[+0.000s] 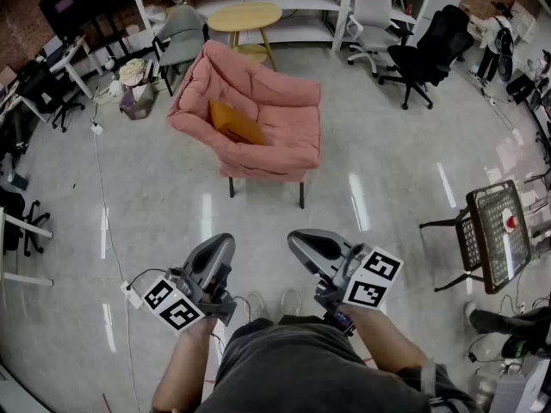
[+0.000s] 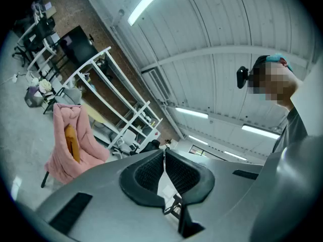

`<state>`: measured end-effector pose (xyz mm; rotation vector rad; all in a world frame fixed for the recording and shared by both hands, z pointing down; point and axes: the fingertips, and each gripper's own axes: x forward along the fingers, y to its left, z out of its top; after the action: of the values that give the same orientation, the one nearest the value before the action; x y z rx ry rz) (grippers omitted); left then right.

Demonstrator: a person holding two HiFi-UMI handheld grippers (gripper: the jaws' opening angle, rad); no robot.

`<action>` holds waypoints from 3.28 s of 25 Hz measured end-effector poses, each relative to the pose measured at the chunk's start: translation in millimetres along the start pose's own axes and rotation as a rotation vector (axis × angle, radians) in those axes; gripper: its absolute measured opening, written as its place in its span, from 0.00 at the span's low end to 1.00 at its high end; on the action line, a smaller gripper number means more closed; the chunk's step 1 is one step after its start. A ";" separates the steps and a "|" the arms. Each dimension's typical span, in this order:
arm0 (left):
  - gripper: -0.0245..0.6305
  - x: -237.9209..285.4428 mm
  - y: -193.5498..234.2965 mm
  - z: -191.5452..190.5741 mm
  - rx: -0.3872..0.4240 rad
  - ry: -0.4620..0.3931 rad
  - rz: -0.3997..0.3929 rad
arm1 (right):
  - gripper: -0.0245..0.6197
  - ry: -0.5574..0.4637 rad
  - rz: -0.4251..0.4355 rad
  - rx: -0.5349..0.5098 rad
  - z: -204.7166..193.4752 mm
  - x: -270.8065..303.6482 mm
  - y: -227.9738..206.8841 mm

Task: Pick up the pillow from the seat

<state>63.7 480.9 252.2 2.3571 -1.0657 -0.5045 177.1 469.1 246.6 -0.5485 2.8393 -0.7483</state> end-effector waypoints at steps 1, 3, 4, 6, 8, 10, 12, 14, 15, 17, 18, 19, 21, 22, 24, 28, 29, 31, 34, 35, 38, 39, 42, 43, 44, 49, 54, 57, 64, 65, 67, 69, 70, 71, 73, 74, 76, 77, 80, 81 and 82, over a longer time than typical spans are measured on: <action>0.05 0.2 -0.2 0.3 0.000 0.002 0.000 | 0.06 0.000 0.000 0.001 0.4 0.4 0.3; 0.05 1.4 -0.7 0.5 -0.001 0.004 0.002 | 0.06 0.000 0.000 0.004 1.2 0.5 0.0; 0.05 2.8 -0.9 0.1 -0.001 0.004 0.003 | 0.06 0.001 0.000 0.005 1.7 -0.2 -1.1; 0.05 7.4 -1.4 -2.2 -0.001 0.004 0.005 | 0.06 0.003 0.001 0.007 2.5 -3.3 -5.4; 0.05 12.5 -1.5 -5.3 0.000 0.005 0.007 | 0.06 0.004 0.002 0.009 3.0 -6.7 -10.7; 0.05 16.6 -1.0 -7.6 0.002 0.005 0.009 | 0.06 0.005 0.009 0.011 3.6 -8.7 -14.5; 0.05 19.2 -1.0 -8.9 0.001 0.005 0.011 | 0.06 0.006 0.028 0.022 4.5 -9.5 -15.1; 0.05 21.0 -0.7 -10.0 -0.003 0.006 0.014 | 0.06 0.007 0.042 0.039 5.6 -10.0 -15.2; 0.05 22.5 -0.1 -10.2 -0.004 0.007 0.015 | 0.06 0.007 0.042 0.045 6.4 -10.8 -16.4; 0.05 28.2 1.7 -9.7 -0.003 0.009 0.017 | 0.06 0.006 0.035 0.050 8.8 -13.5 -22.3; 0.05 32.3 2.9 -9.6 -0.003 0.009 0.018 | 0.06 0.005 0.031 0.053 10.1 -15.6 -26.8; 0.05 36.6 4.4 -10.3 -0.003 0.011 0.019 | 0.06 0.005 0.026 0.056 11.0 -17.9 -31.8; 0.05 43.9 8.2 -12.5 -0.003 0.013 0.021 | 0.06 0.007 0.016 0.065 10.3 -21.5 -42.4; 0.05 46.6 10.8 -13.1 -0.003 0.014 0.021 | 0.06 0.009 0.011 0.069 9.4 -22.0 -47.4; 0.05 50.4 17.6 -11.7 -0.003 0.013 0.022 | 0.06 0.013 0.005 0.075 8.2 -18.8 -56.2; 0.05 51.7 39.2 -2.7 -0.009 0.001 0.036 | 0.06 0.029 0.000 0.084 7.1 -0.5 -72.0; 0.05 52.9 46.2 -0.7 -0.012 -0.003 0.042 | 0.06 0.035 0.000 0.086 7.5 4.4 -76.7; 0.05 58.2 61.3 4.7 -0.019 -0.011 0.052 | 0.06 0.047 0.002 0.086 10.4 15.1 -86.9; 0.05 70.4 85.7 14.6 -0.028 -0.017 0.052 | 0.06 0.062 -0.001 0.082 15.6 34.1 -104.0; 0.05 75.7 94.5 18.0 -0.031 -0.016 0.047 | 0.06 0.063 -0.006 0.081 17.5 40.6 -111.1; 0.05 94.2 124.7 31.6 -0.035 -0.004 0.031 | 0.06 0.060 -0.030 0.083 25.3 64.1 -135.8; 0.05 101.0 135.4 37.3 -0.032 0.003 0.026 | 0.06 0.058 -0.038 0.085 28.5 73.3 -144.4; 0.05 121.6 165.4 56.4 -0.022 0.021 0.008 | 0.06 0.054 -0.056 0.092 38.8 102.9 -168.6; 0.05 128.0 174.9 62.8 -0.025 0.027 0.004 | 0.06 0.056 -0.061 0.095 42.1 113.2 -176.1; 0.05 133.7 184.5 68.9 -0.030 0.033 -0.001 | 0.06 0.058 -0.067 0.099 45.3 123.6 -183.1; 0.05 153.1 237.1 99.3 -0.049 0.055 -0.017 | 0.06 0.063 -0.096 0.107 58.4 178.5 -212.7; 0.05 170.4 280.1 129.5 -0.053 0.076 -0.049 | 0.06 0.065 -0.124 0.104 72.7 230.5 -237.9; 0.05 176.8 302.1 141.2 -0.055 0.077 -0.057 | 0.06 0.071 -0.132 0.106 73.5 253.2 -251.9; 0.05 193.4 356.0 154.7 -0.071 0.094 -0.037 | 0.06 0.089 -0.143 0.127 73.3 295.2 -296.8; 0.05 197.4 362.2 155.5 -0.071 0.099 -0.032 | 0.06 0.089 -0.143 0.130 74.7 298.9 -303.7; 0.05 206.1 374.8 158.5 -0.073 0.108 -0.018 | 0.06 0.091 -0.140 0.136 79.2 307.2 -317.4; 0.05 216.6 389.5 163.1 -0.076 0.117 -0.003 | 0.06 0.094 -0.136 0.144 85.2 317.6 -332.7; 0.05 222.8 397.2 164.8 -0.078 0.121 0.004 | 0.06 0.096 -0.135 0.148 88.1 322.4 -341.4; 0.05 229.3 405.0 165.8 -0.080 0.125 0.012 | 0.06 0.099 -0.133 0.152 90.6 326.9 -350.7; 0.05 242.8 422.1 166.6 -0.079 0.129 0.030 | 0.06 0.105 -0.125 0.161 93.8 335.6 -370.3; 0.05 249.5 432.1 166.6 -0.077 0.131 0.042 | 0.06 0.109 -0.119 0.167 94.5 340.2 -380.4; 0.05 263.3 455.9 167.2 -0.071 0.135 0.074 | 0.06 0.123 -0.108 0.175 96.4 350.9 -401.9; 0.05 270.4 470.2 169.5 -0.070 0.136 0.089 | 0.06 0.131 -0.104 0.177 98.7 358.5 -413.8; 0.05 286.6 519.4 184.7 -0.081 0.141 0.125 | 0.06 0.155 -0.106 0.172 104.5 393.6 -451.1; 0.05 289.9 533.5 188.1 -0.088 0.145 0.137 | 0.06 0.168 -0.112 0.173 103.0 403.6 -463.8; 0.05 293.5 544.8 189.7 -0.097 0.148 0.148 | 0.06 0.181 -0.120 0.177 99.8 410.6 -477.6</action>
<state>-169.8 -109.5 377.8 2.1749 -1.1102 -0.3150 -30.1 -119.7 377.5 -0.6582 2.8809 -1.1116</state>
